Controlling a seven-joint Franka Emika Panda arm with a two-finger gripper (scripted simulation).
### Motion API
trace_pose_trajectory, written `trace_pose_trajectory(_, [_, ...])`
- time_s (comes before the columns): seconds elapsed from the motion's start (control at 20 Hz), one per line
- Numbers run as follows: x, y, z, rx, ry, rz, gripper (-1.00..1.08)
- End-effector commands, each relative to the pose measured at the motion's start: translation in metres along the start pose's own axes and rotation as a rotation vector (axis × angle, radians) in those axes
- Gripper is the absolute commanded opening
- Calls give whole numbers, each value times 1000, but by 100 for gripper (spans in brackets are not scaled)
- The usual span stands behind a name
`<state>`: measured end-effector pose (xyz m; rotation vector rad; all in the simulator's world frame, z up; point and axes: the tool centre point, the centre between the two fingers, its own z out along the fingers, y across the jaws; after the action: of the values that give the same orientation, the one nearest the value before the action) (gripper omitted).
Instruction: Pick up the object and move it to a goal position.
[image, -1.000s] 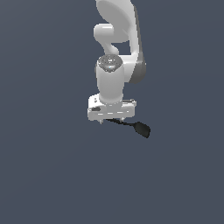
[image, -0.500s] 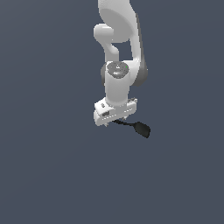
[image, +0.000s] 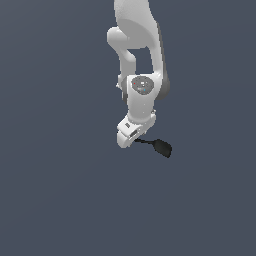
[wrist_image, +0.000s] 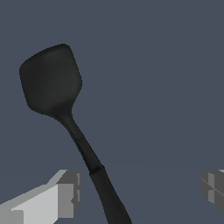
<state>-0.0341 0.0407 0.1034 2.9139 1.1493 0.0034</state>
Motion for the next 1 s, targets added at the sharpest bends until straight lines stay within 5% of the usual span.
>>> trace_pose_trajectory(0.0, [0, -8, 7, 1, -1, -88, 100])
trace_pose_trajectory(0.5, [1, -37, 28, 6, 1, -381, 100])
trace_pose_trajectory(0.95, [1, -50, 35, 9, 3, -499, 100])
